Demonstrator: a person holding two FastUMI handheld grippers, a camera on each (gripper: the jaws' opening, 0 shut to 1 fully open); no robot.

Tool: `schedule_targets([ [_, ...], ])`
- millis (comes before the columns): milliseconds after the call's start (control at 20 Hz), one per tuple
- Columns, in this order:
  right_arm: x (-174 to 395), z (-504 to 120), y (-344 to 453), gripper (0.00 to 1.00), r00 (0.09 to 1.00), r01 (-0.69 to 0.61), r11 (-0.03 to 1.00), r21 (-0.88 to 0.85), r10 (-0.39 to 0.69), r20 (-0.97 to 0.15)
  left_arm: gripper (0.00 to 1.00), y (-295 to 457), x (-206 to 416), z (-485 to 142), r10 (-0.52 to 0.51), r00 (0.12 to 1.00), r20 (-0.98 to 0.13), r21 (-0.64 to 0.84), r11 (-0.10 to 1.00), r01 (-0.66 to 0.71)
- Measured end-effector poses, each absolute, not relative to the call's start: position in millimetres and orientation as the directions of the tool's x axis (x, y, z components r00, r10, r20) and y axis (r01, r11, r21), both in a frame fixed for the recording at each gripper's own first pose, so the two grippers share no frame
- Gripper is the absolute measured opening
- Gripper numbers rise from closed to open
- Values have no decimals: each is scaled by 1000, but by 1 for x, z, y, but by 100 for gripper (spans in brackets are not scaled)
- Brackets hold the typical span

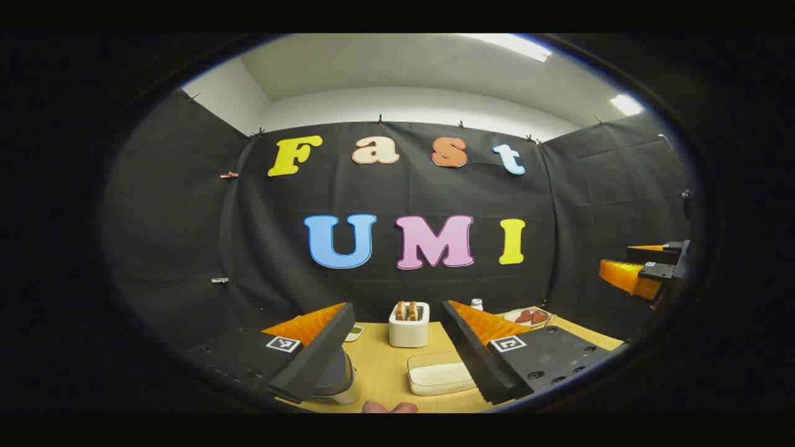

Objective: Close the left gripper, press the button to open the rice cooker; take a wooden spoon from the chopstick holder with the right hand, scoop a spoonful of rice and pour it into the rice cooker, then put the wooden spoon back into the chopstick holder.

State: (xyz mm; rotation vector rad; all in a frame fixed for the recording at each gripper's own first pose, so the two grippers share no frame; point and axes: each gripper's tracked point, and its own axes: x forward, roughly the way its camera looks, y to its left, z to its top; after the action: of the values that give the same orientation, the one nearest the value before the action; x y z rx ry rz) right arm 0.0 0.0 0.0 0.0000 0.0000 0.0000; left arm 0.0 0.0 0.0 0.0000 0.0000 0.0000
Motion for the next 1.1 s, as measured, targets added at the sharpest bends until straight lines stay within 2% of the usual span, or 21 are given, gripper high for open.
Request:
schedule_targets([
  [900, 4, 3, 3, 97, 1000, 2, 1000, -7, -1, 3, 95, 12, 10, -15, 18, 1000, -15, -11, 1000, -18],
  [950, 4, 3, 3, 97, 1000, 2, 1000, -10, -2, 3, 92, 11, 9, -16, 13, 1000, -22, -13, 1000, -13],
  [1100, 4, 3, 4, 97, 1000, 3, 1000, -22, -2, 8, 57, 15, 10, -19, 3, 999, -34, -25, 1000, -4],
])
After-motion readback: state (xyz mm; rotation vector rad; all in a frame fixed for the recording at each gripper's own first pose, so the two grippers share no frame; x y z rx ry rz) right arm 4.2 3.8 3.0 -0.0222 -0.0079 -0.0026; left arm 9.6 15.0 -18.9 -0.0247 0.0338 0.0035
